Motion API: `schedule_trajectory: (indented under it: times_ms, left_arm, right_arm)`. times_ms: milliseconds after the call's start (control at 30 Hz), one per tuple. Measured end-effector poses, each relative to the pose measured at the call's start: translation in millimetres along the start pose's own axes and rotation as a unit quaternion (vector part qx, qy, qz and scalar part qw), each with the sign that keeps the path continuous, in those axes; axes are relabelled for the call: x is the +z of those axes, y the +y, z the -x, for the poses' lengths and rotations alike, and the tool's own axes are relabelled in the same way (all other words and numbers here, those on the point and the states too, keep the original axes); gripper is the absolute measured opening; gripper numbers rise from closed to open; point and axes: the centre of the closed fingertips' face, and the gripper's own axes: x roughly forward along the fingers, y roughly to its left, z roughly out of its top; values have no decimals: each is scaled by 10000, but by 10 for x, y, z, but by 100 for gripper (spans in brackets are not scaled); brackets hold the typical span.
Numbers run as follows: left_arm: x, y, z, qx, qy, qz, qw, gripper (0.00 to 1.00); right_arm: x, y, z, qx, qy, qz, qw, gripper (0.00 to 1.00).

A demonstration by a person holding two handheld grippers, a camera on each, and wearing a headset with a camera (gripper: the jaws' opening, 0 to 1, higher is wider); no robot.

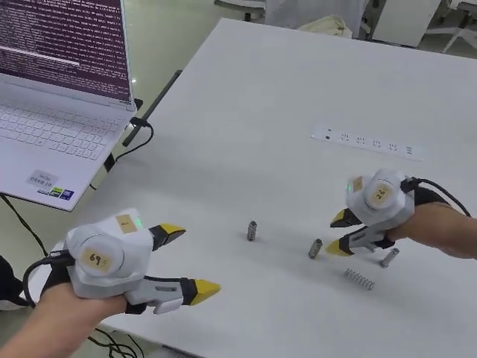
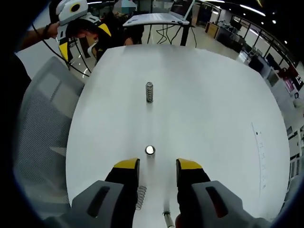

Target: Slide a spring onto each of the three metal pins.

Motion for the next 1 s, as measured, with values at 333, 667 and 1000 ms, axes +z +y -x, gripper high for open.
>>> schedule_trajectory:
  times_ms: [333, 667, 1000]
  left_arm:
    - [24, -20, 21, 34, -53, 11, 10000, 61]
    - [67, -39, 24, 35, -91, 4, 10000, 61]
    - [92, -28, -1, 20, -105, -7, 9999, 62]
  right_arm:
    - [36, -31, 198, -364, -593, -646, 9955, 30]
    - [73, -86, 400, -616, -972, -964, 9887, 31]
    - [0, -77, 527, -780, -1170, -1190, 9829, 31]
